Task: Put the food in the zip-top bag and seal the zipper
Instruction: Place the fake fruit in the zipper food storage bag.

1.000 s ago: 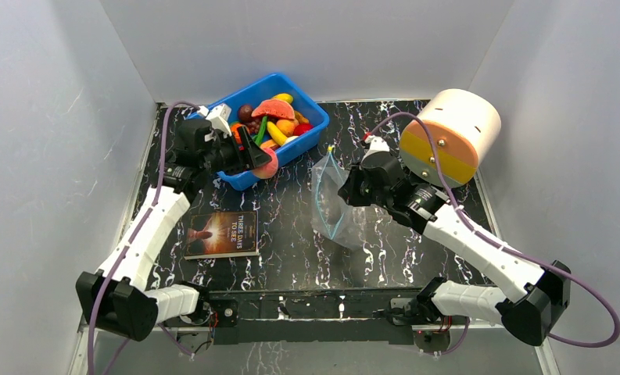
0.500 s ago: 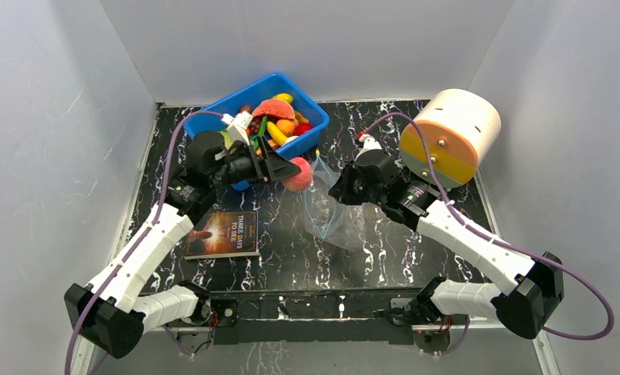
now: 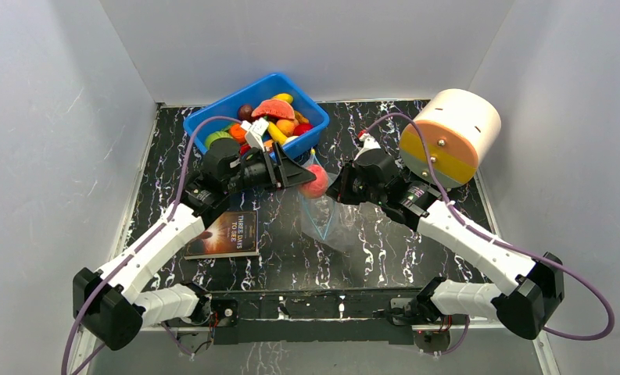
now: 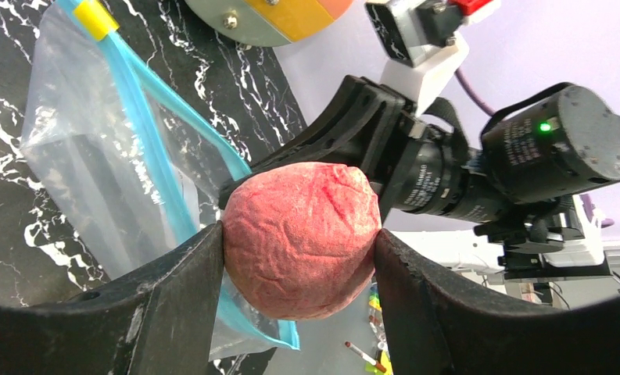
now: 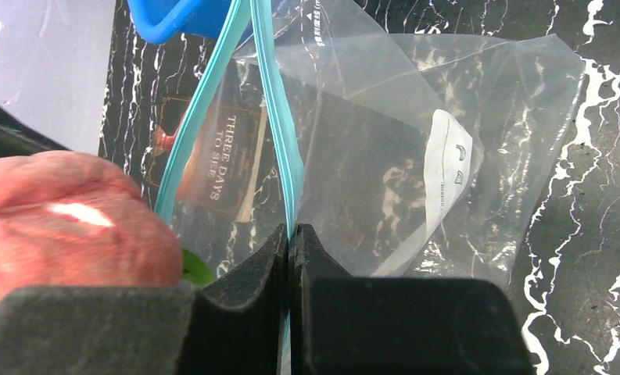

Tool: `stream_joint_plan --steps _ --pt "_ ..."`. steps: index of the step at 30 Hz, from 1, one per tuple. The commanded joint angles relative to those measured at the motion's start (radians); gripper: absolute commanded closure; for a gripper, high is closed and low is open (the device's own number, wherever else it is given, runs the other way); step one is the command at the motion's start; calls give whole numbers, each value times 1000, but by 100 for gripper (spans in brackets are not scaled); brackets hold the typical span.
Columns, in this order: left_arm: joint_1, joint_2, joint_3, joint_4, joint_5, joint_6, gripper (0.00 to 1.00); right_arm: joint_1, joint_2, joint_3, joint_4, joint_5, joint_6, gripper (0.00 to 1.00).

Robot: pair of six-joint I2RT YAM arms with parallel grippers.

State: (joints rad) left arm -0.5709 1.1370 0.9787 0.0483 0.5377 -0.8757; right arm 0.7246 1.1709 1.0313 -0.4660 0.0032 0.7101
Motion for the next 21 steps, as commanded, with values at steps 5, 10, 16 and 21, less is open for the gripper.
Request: stream_joint_plan --steps 5,10,16,21 --pt "-8 13 -33 -22 -33 40 65 0 -47 24 84 -13 14 100" --pt "-10 17 -22 -104 -87 102 65 1 -53 24 95 -32 8 100" --pt "-11 26 0 -168 -127 142 65 -1 -64 12 113 -47 9 100" --pt "-15 37 14 -221 -168 172 63 0 -67 -10 142 -73 18 100"
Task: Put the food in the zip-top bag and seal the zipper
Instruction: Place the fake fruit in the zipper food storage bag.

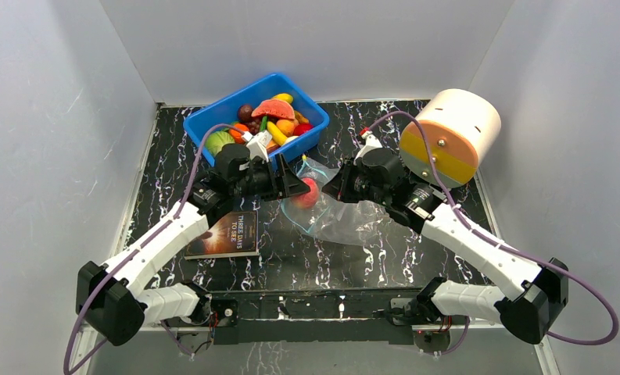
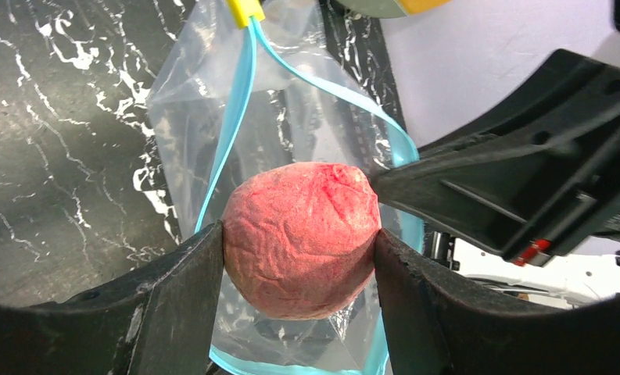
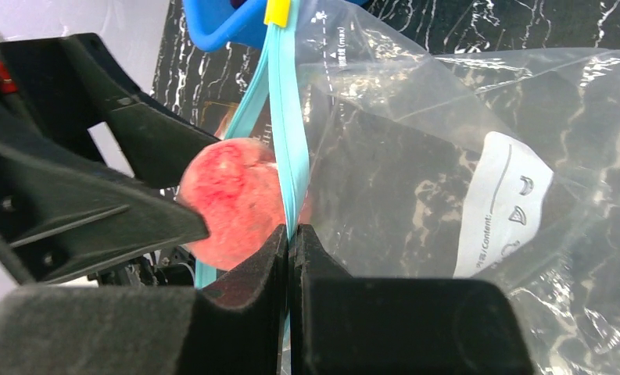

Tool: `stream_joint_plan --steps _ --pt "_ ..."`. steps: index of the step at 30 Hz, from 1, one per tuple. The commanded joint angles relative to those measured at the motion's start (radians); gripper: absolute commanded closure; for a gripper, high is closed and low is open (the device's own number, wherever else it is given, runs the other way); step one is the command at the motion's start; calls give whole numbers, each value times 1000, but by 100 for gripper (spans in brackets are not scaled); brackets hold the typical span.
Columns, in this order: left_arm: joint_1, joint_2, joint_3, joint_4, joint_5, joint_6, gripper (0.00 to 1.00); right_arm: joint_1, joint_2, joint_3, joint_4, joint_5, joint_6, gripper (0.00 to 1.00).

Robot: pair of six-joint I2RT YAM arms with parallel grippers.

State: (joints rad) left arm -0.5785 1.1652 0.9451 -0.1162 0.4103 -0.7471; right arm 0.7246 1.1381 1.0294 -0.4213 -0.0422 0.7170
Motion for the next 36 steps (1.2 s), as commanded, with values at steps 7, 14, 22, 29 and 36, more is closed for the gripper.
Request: stream_joint_plan --steps 7,14,22,29,36 --pt "-14 29 66 -78 -20 55 48 0 -41 -32 124 -23 17 100" --pt "-17 3 47 -51 19 24 31 1 -61 -53 132 -15 23 100" --pt "-17 -49 93 -160 -21 47 2 0 -101 -77 124 13 18 100" --pt "-17 -39 171 -369 -151 167 10 1 -141 -93 146 4 52 100" --pt "-18 13 143 -343 -116 159 30 0 -141 -122 188 -27 46 100"
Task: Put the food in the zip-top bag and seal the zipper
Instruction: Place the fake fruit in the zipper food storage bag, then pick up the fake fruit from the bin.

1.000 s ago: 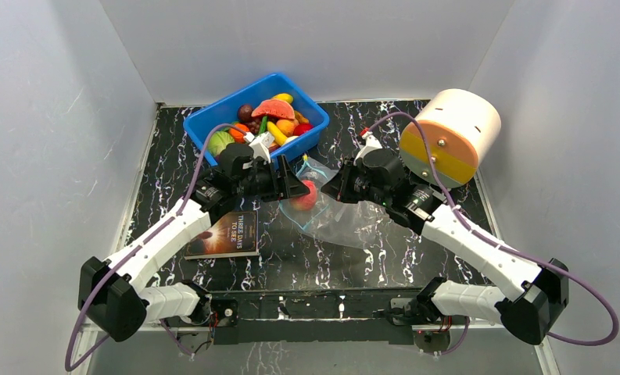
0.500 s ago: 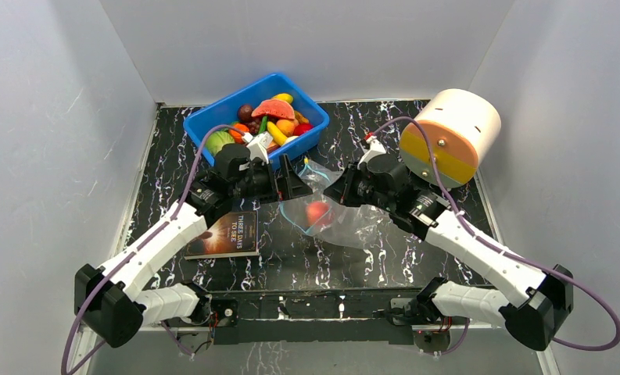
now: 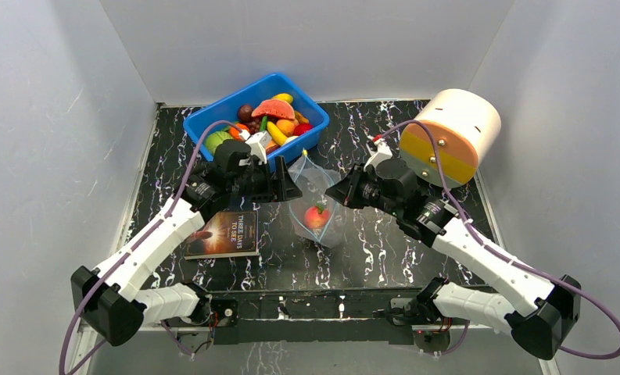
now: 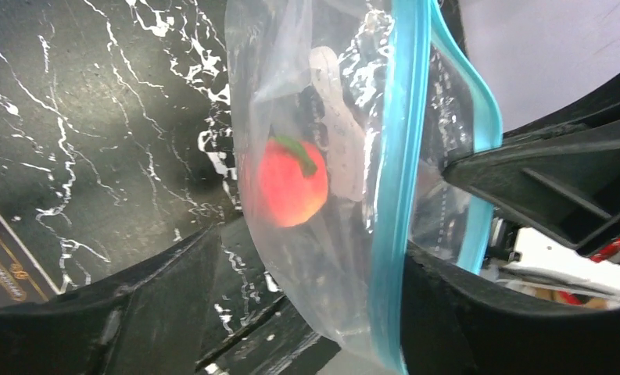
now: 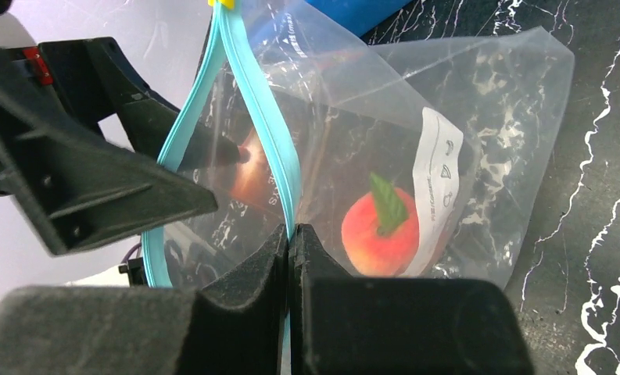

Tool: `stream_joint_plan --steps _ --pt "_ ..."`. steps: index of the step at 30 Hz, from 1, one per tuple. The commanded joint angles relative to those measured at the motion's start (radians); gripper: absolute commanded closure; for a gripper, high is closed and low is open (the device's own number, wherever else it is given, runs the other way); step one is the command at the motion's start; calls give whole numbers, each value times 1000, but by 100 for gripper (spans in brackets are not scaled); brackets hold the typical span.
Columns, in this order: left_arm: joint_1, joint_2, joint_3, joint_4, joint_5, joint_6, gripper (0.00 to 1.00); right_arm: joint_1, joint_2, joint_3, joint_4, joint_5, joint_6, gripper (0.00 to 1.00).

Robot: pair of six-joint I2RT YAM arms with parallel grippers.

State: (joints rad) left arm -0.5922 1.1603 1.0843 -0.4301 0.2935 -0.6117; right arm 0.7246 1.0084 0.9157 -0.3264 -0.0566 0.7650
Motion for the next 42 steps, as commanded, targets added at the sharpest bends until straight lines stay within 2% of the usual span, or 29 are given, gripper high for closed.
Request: stream_joint_plan --steps 1,3,4,6,9,11,13,15,18,23,25,28,30,36,39,42 --pt "-3 21 3 -23 10 22 39 -1 -10 -8 92 -13 -8 100" --pt "-3 21 10 -12 16 13 70 0 -10 -10 91 -3 -20 100" --pt "-4 17 17 -8 11 5 82 0 -12 -17 95 10 -29 100" --pt "-3 4 43 8 12 -19 94 0 0 -31 102 62 -50 100" --pt "-6 -18 69 103 84 -70 97 0 71 38 3 168 -109 100" --pt "-6 -17 58 146 94 -77 95 1 120 199 -139 177 -130 100" --pt "-6 9 56 108 46 -32 93 4 115 282 -170 164 -147 100" --pt "-6 40 43 81 10 1 92 2 97 263 -90 210 -179 100" --pt "-6 81 37 71 -1 28 91 4 141 336 -190 213 -223 100" --pt "-6 97 51 96 12 8 86 1 111 216 -106 192 -215 100" --pt "-6 97 61 90 -5 27 78 2 101 200 -109 189 -210 100" --pt "-6 94 81 70 -74 46 51 2 76 168 -92 231 -215 100" --pt "-6 90 91 67 -121 58 41 2 66 164 -114 261 -223 100" --pt "-5 130 147 9 -307 115 22 1 49 172 -172 327 -250 100" --pt "2 174 196 -36 -414 133 17 1 45 183 -201 363 -248 100" --pt "21 203 242 -43 -457 161 14 1 35 180 -211 376 -249 100"
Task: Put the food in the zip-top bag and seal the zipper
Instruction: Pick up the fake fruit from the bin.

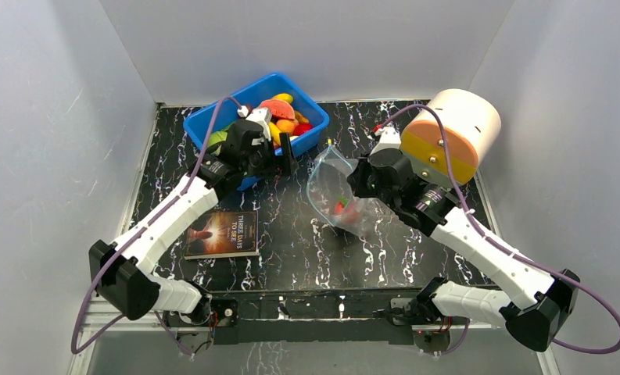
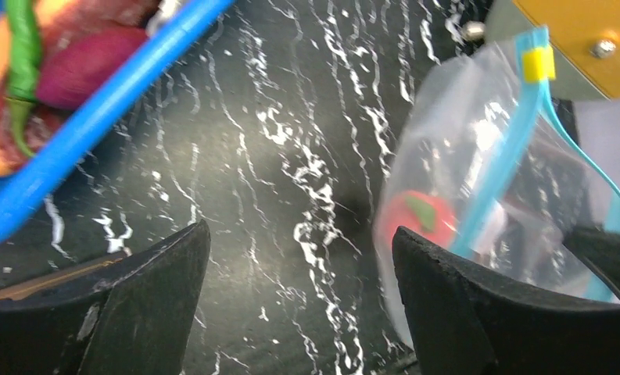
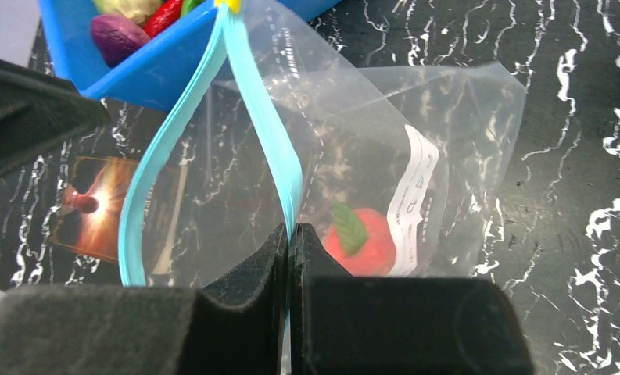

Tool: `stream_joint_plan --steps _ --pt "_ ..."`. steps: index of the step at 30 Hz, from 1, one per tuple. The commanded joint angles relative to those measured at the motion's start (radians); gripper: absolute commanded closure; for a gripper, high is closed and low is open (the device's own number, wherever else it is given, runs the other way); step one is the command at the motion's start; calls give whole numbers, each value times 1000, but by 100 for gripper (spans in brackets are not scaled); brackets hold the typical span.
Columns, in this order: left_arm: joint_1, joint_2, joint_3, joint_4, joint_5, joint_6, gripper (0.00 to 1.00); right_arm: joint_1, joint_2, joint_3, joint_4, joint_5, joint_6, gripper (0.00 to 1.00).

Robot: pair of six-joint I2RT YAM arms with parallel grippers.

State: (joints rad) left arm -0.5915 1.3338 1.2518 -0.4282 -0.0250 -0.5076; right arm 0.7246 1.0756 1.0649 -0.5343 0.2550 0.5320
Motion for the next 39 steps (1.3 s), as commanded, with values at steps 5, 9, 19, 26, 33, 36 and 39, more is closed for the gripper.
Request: stream_joint_plan --steps 5,9,19,26,33,36,39 --pt "107 99 111 -1 -99 43 15 2 -41 38 -44 103 -17 100" --pt "224 137 96 87 34 -32 22 1 -43 68 -76 102 -22 100" --pt "318 206 50 327 40 -194 33 2 -81 43 -60 51 2 100" --pt "370 371 101 431 160 -384 36 1 -99 52 -46 29 0 100" --pt "389 545 152 599 163 -508 47 1 -78 80 -30 17 -28 100" --pt "391 614 179 685 162 -546 43 1 -67 84 -10 -5 -33 100" --pt "392 670 203 760 153 -578 42 2 -48 87 4 -25 -42 100"
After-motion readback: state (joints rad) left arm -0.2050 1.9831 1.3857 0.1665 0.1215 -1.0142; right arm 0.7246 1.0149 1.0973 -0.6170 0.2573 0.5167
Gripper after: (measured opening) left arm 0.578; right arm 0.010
